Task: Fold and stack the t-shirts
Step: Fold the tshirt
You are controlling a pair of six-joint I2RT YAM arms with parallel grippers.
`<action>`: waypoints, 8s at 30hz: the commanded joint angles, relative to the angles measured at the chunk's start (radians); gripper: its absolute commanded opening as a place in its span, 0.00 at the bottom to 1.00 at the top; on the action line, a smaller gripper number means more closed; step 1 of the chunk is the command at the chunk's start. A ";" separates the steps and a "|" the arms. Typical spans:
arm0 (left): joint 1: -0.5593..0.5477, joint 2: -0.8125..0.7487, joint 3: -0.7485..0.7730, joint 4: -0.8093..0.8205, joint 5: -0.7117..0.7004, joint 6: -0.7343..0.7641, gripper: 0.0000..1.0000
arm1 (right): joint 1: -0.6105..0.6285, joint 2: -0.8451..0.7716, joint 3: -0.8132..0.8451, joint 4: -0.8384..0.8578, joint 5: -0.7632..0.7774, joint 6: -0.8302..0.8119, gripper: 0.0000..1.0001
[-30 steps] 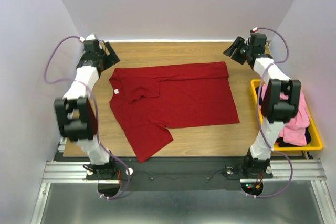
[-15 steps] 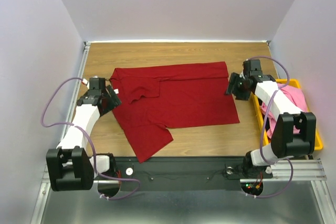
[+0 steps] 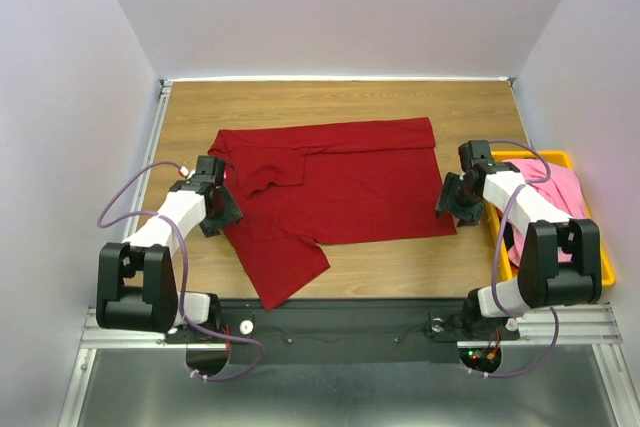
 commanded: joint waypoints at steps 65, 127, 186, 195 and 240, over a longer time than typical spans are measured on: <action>-0.127 0.035 0.014 -0.129 -0.029 0.001 0.00 | 0.003 -0.106 -0.209 0.178 0.144 0.175 0.54; 0.085 0.196 0.321 -0.017 0.084 0.147 0.00 | -0.004 0.191 0.296 0.191 0.094 0.101 0.01; -0.076 -0.023 -0.029 0.040 0.158 0.063 0.75 | 0.526 0.182 0.231 0.394 -0.207 0.093 0.57; -0.113 -0.003 -0.023 0.032 0.110 0.033 0.75 | 0.769 0.394 0.323 0.510 -0.176 0.090 0.52; -0.135 0.124 0.311 0.029 -0.011 0.116 0.00 | 0.789 0.480 0.566 0.480 -0.083 0.102 0.01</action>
